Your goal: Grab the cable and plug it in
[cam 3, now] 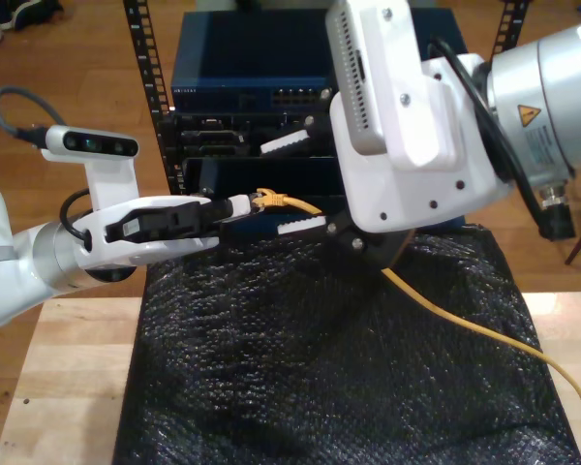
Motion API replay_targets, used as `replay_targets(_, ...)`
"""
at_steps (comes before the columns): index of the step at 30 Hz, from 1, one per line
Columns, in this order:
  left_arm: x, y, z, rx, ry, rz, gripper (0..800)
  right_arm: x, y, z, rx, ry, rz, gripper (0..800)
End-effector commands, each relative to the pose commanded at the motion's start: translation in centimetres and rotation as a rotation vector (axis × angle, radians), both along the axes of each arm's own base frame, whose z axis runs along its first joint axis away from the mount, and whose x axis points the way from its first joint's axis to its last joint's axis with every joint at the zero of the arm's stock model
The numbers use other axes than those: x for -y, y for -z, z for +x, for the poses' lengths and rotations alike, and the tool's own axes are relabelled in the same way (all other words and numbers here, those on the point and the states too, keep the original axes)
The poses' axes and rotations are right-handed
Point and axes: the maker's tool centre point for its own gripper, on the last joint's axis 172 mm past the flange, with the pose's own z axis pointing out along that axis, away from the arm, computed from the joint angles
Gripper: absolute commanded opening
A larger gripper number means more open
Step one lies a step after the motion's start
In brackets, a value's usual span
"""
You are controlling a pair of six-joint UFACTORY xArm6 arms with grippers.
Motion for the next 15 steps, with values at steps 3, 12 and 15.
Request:
replay_targets(3, 0.0, 0.0, 0.0, 0.0, 0.0, 0.0, 3, 0.03, 0.26, 0.1, -0.003, 0.003, -0.002, 486)
replay_targets(12, -0.11, -0.2, -0.2, -0.002, 0.009, -0.009, 2, 0.03, 0.83, 0.5, -0.01, 0.012, -0.006, 414)
replay_targets(15, -0.12, -0.19, -0.16, -0.005, 0.012, -0.008, 2, 0.02, 0.79, 0.53, -0.009, 0.013, -0.004, 363)
